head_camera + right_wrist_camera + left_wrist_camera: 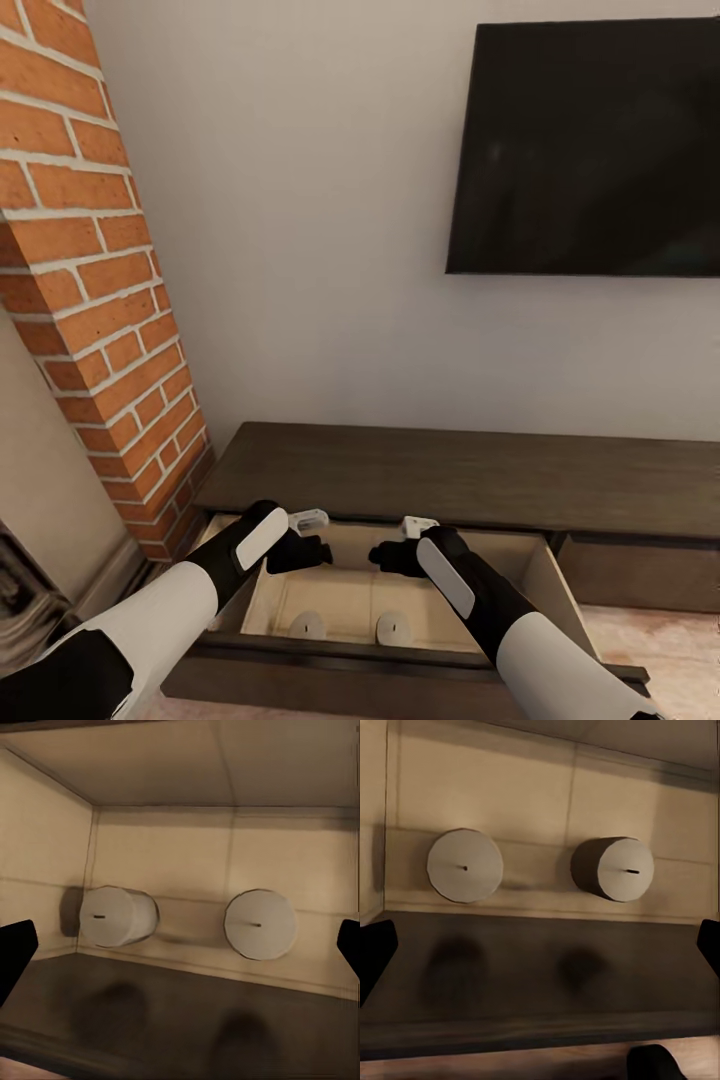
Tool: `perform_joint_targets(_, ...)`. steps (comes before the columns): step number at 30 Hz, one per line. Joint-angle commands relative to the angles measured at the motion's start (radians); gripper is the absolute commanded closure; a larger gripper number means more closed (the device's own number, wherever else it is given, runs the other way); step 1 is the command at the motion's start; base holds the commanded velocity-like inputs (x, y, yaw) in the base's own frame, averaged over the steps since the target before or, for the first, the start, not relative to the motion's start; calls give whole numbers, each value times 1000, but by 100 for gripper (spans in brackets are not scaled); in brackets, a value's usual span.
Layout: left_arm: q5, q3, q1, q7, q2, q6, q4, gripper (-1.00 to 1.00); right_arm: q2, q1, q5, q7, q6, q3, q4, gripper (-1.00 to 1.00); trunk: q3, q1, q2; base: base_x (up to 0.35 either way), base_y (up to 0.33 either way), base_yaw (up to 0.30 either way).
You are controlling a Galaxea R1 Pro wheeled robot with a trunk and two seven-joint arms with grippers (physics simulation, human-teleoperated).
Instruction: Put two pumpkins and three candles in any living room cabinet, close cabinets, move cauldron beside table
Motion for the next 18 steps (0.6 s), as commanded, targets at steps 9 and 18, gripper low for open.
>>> perform_joint_targets(9,1,0,0,0,-1,3,1,-100,0,0,-2,0,0,-1,0,-100,31,-35,63,0,0,-250)
perform_joint_targets(18,3,0,0,0,-1,3,1,-100,0,0,-3,0,0,-1,0,-100,65,-69,126,0,0,-278)
